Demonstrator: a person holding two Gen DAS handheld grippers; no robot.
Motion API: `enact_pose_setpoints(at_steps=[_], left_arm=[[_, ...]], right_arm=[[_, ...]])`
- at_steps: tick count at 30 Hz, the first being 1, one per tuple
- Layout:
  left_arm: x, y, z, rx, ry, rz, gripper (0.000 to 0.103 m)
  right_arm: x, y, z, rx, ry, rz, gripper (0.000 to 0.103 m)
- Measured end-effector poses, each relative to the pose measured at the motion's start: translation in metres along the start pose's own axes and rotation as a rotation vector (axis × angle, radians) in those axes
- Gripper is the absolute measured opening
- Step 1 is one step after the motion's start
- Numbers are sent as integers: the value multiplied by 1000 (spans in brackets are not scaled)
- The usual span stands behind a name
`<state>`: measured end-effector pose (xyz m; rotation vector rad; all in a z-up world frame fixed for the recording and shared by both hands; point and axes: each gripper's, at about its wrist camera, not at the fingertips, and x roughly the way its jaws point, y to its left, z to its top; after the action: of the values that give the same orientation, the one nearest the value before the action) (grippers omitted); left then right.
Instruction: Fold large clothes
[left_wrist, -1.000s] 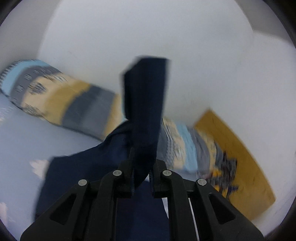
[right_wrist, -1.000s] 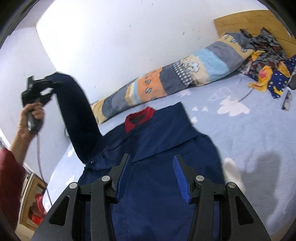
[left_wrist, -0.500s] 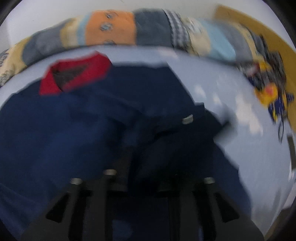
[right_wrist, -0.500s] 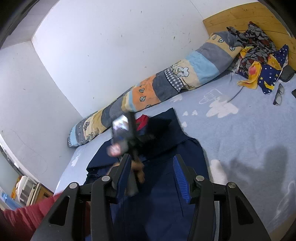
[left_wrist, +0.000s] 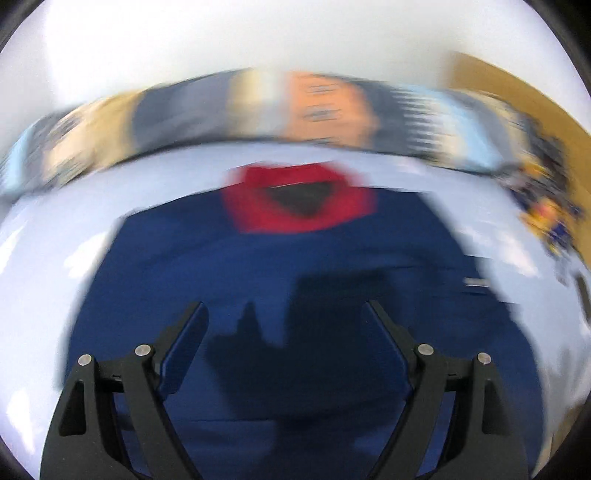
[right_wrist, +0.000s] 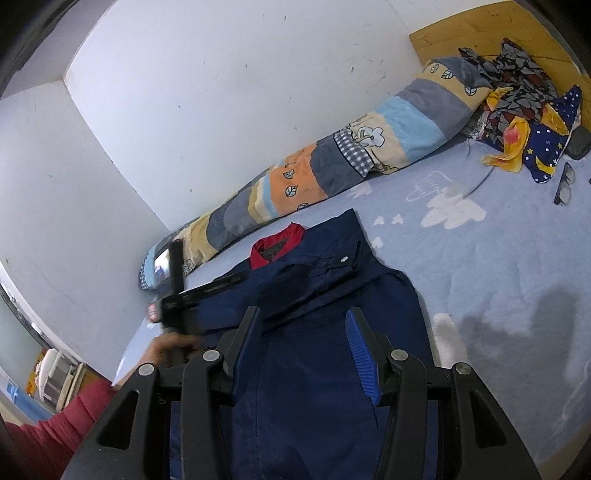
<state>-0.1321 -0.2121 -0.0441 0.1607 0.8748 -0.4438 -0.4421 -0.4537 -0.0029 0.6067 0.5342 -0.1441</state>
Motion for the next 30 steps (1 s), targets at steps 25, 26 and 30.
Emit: enact_pose_setpoints(at_steps=[25, 26, 30], left_arm=[[21, -83, -29, 237, 13, 67, 93], [31, -91, -30, 262, 50, 68, 93], [51, -131, -24, 338, 106, 80, 93]], right_arm=[[33, 12, -13, -21, 105, -77, 51], [33, 12, -13, -18, 105, -76, 51], [32, 8, -10, -2, 106, -70, 51]])
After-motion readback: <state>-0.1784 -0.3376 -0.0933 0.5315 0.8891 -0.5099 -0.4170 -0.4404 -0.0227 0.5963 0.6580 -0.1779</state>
